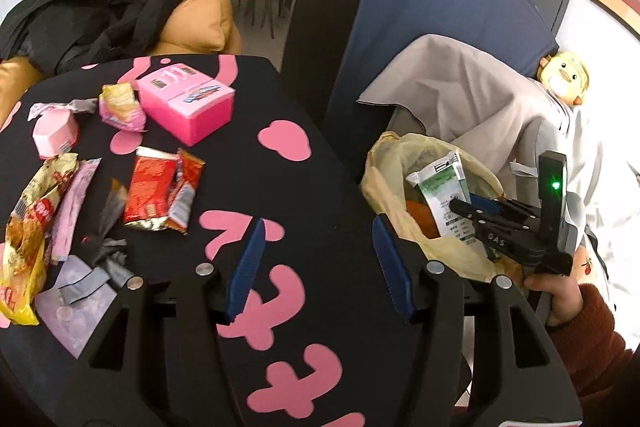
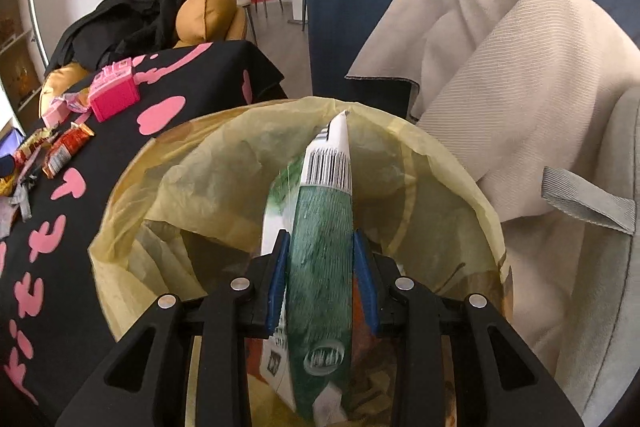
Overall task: Collect trash
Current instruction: 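Open the right gripper to drop the green carton, then withdraw both grippers, then grasp the gold snack wrapper with the left gripper while the right gripper grasps the red packet, then carry the gold wrapper with the left gripper while the right gripper carries the red packet to the bin, then open the left gripper over the bin while the right gripper releases the red packet there, then move both grippers back over the table toward the yellow chip bag and grey strip, then grasp the yellow chip bag with the left gripper while the right gripper grasps the grey strip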
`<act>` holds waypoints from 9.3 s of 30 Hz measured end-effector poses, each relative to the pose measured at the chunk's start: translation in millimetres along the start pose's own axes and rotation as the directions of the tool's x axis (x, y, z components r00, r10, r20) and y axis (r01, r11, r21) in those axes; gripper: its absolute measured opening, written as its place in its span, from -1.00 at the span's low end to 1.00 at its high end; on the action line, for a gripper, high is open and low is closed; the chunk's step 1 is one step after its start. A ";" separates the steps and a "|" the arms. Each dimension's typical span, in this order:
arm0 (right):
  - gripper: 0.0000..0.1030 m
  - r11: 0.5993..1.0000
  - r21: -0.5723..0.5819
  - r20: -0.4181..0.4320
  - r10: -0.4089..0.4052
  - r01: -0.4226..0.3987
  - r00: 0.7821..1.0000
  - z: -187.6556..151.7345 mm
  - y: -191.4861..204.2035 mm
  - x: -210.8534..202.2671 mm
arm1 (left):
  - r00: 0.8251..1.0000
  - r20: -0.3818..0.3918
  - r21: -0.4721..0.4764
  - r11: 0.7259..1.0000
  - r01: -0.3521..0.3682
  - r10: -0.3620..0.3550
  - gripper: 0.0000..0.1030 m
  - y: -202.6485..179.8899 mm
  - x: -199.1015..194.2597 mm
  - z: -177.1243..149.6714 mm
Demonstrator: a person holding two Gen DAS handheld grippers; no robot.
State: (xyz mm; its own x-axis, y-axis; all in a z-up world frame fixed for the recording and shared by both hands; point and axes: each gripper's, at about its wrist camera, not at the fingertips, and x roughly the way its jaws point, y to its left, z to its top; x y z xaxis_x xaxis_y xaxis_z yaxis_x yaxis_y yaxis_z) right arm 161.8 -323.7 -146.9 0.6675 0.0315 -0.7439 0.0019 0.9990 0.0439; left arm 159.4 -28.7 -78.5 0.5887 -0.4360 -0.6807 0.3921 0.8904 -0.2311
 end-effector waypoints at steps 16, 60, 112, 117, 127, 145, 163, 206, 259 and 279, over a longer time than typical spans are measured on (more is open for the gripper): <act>0.00 0.997 -0.051 0.151 0.063 -0.056 0.986 20.4 44.5 -70.4 | 0.978 0.110 -0.093 0.981 -0.168 0.177 0.12 81.6 -51.4 -11.1; 0.13 0.937 -0.026 -0.190 0.339 -0.349 0.922 82.6 291.6 74.4 | 0.977 0.031 -0.222 0.954 -0.201 0.213 0.12 227.6 -81.9 -35.4; -0.85 0.965 -0.135 0.132 0.244 -0.226 0.961 95.4 147.1 -77.5 | 0.977 0.155 -0.104 0.986 -0.134 0.149 -0.51 105.8 -104.6 56.0; -0.85 0.975 -0.104 0.179 0.210 -0.194 0.961 98.1 117.0 -95.9 | 0.983 0.153 -0.075 0.993 -0.087 0.098 -0.51 75.9 -97.4 71.6; -0.85 0.988 -0.023 0.245 0.156 -0.156 0.957 91.0 59.4 -114.6 | 0.992 0.130 0.007 1.000 0.001 -0.002 -0.51 20.7 -68.0 78.8; -0.85 0.990 0.125 0.313 0.029 -0.071 0.949 59.7 -42.4 -139.1 | 0.987 -0.029 0.183 0.970 0.160 -0.157 -0.51 -93.9 15.0 66.5; -0.85 0.985 0.171 0.321 -0.035 -0.021 0.946 38.2 -73.3 -137.8 | 0.951 -0.237 0.257 0.931 0.259 -0.199 -0.51 -156.3 101.5 30.3; -0.85 1.000 -0.019 -0.063 -0.015 0.014 0.998 -3.5 -13.4 0.0 | 0.992 -0.109 0.015 0.998 0.060 -0.058 -0.06 -26.6 28.1 15.5; 0.12 0.806 -0.383 -0.159 0.423 -0.450 0.892 36.2 318.5 -10.1 | 0.927 0.098 -0.423 0.858 -0.292 0.363 0.09 248.5 -155.4 -83.4; -0.35 0.881 -0.321 -0.199 0.297 -0.348 0.934 46.8 310.9 40.2 | 0.957 -0.076 -0.189 0.938 -0.290 0.280 0.10 212.3 -88.9 -70.7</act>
State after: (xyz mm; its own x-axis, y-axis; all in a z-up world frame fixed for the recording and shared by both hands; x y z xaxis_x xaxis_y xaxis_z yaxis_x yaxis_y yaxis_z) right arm 224.1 -13.3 -131.9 0.4758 0.3321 -0.8145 -0.4701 0.8786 0.0836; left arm 140.4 208.4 -116.2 0.6194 -0.1577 -0.7691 0.0640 0.9865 -0.1507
